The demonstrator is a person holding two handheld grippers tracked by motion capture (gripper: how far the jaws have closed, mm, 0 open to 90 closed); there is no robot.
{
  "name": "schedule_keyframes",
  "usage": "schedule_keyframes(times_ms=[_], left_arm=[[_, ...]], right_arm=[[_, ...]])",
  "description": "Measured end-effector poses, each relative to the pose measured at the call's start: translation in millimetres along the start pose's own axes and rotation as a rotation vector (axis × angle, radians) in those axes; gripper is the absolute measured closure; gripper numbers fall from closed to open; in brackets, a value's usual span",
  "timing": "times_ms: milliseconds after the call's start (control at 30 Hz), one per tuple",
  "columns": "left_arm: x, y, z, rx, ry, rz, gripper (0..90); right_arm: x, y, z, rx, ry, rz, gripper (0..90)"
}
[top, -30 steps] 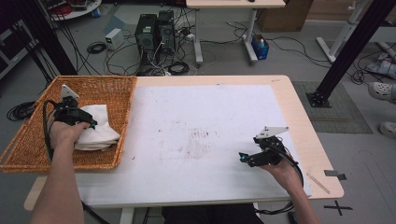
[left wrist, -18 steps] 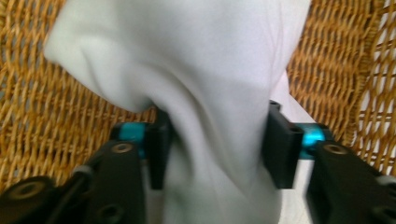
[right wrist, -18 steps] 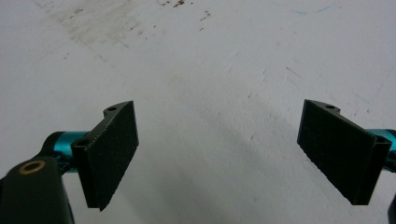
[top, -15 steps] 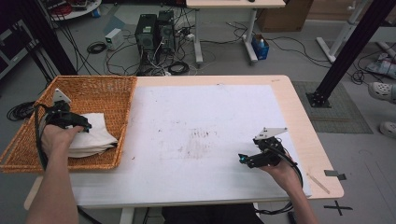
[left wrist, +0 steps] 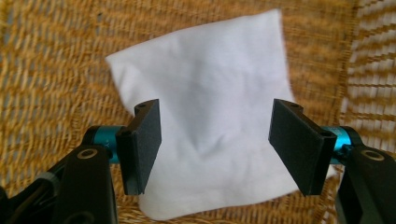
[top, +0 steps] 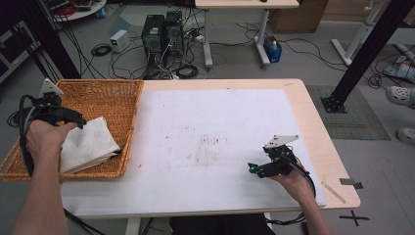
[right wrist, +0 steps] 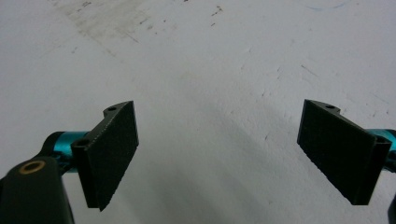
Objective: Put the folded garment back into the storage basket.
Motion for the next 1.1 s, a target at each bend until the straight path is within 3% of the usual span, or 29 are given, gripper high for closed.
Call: schedule_keyframes(times_ms=[200, 533, 833, 967, 1100], left_arm=[[-5.5, -33.0, 0.3, 0.025, -0.020, 0.089, 34.4], [-19.4, -96.8, -10.6, 0.120, -0.082, 0.256, 34.0], [-23.7, -169.0, -22.5, 0.183, -0.120, 0.408, 30.7], [-19.0, -206.8, -26.9, 0.205, -0.133, 0.483, 29.5], [-9.4, -242.2, -20.9, 0.224, -0.135, 0.549, 28.8]], right_arm=[[-0.4, 1.0, 0.2, -0.002, 0.008, -0.006, 12.2], [-3.5, -1.0, 0.3, 0.012, 0.025, -0.007, 12.2], [-7.2, -0.4, 3.7, 0.012, 0.048, -0.013, 12.2], [-8.6, -2.4, 3.2, 0.011, 0.048, -0.011, 12.2], [-10.5, -4.3, 3.2, 0.008, 0.046, -0.003, 12.2]])
Point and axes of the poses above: each handheld gripper's, and its own axes: z roughly forward along the jaws, x roughly out of its underside, y roughly to its left, the point moved 1 cm from there along z, roughly forward along the jaws, and after that the axes turned 13 degrees about z, right-handed, at the moved point
